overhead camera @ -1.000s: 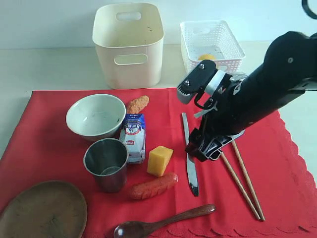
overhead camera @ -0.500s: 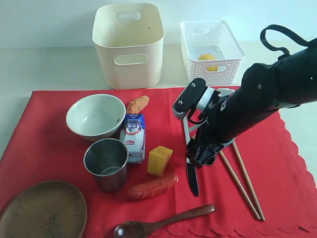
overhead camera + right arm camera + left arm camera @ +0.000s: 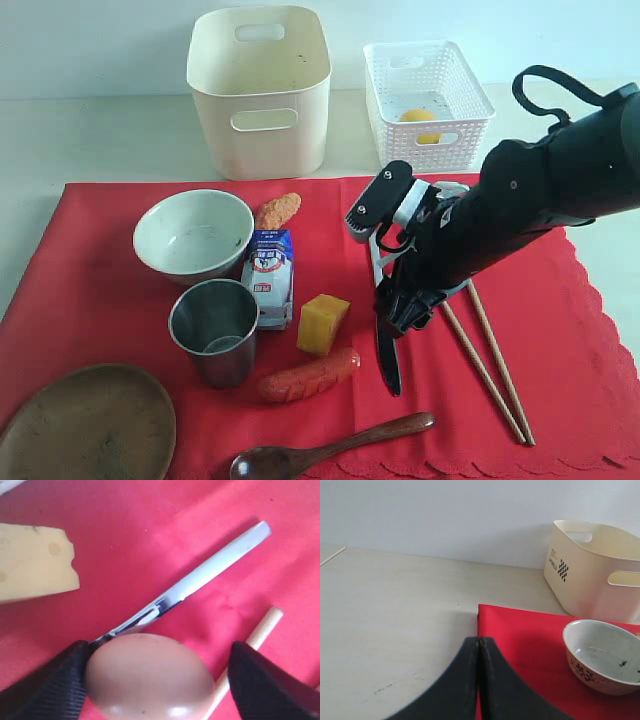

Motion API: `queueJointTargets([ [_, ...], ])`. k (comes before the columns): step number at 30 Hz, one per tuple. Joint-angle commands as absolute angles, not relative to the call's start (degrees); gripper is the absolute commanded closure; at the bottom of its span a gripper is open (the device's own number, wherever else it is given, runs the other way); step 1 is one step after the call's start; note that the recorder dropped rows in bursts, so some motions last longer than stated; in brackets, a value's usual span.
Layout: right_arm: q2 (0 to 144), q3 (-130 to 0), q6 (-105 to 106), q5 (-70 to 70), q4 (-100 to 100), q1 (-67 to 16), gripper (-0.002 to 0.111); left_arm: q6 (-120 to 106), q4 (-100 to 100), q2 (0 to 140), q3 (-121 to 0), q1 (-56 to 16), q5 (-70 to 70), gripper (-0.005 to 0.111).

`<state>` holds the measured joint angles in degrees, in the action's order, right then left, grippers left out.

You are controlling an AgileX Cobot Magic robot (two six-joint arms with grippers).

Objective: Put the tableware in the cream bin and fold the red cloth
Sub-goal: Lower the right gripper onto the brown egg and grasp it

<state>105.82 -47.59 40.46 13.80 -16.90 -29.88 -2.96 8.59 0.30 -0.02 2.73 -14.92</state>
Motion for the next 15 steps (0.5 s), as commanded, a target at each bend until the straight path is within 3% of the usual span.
queueJointTargets([
  [1, 106.1, -47.3, 41.0, 13.4, -16.5, -30.0, 0.051, -3.0, 8.2, 0.0, 0.0, 2.7, -14.6, 0.104],
  [5, 106.1, -47.3, 40.9, 14.4, -16.5, -30.0, 0.069, -3.0, 8.2, 0.0, 0.0, 2.7, -14.6, 0.104],
  [11, 104.8, -47.3, 40.7, 16.6, -19.5, -30.0, 0.106, -3.0, 8.2, 0.0, 0.0, 2.7, -14.6, 0.104],
  [15, 101.2, -47.3, 40.4, 16.6, -19.5, -30.0, 0.108, -3.0, 8.2, 0.0, 0.0, 2.7, -14.6, 0.104],
])
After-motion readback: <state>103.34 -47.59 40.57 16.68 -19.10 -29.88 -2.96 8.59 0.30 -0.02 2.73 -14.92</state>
